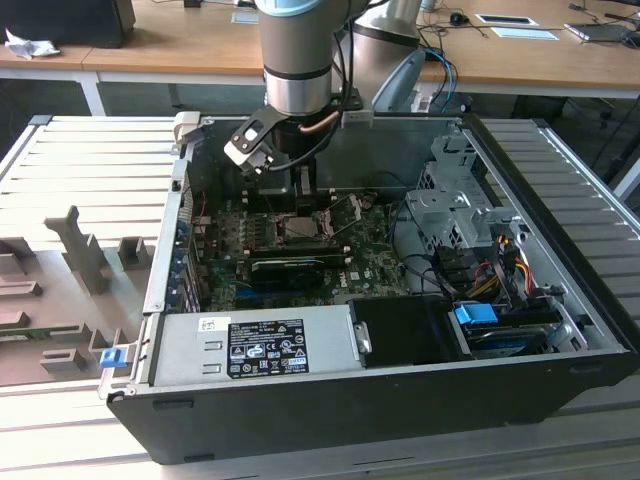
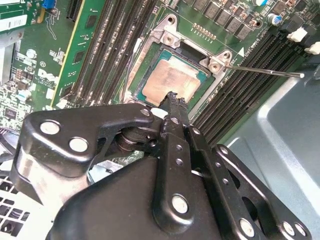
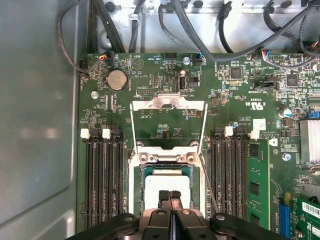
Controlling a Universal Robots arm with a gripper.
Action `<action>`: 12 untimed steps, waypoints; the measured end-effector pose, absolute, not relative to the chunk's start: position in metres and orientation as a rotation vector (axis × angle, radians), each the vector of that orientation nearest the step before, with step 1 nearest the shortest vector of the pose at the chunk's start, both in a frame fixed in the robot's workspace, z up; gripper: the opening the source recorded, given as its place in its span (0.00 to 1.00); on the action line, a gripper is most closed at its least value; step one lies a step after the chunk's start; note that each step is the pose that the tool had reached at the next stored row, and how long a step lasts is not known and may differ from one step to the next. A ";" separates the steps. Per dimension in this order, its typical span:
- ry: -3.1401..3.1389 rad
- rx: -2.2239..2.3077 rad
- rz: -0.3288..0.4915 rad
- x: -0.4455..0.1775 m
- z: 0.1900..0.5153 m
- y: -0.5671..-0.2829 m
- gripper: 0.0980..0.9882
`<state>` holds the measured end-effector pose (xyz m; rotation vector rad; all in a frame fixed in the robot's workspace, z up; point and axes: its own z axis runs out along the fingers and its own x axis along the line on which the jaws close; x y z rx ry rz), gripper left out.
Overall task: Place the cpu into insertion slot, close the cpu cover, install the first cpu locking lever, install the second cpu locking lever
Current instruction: 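Place the cpu into insertion slot, then close the cpu cover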
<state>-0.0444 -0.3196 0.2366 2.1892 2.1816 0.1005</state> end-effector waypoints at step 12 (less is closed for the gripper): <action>2.183 2.192 0.097 -0.039 0.240 -0.321 0.01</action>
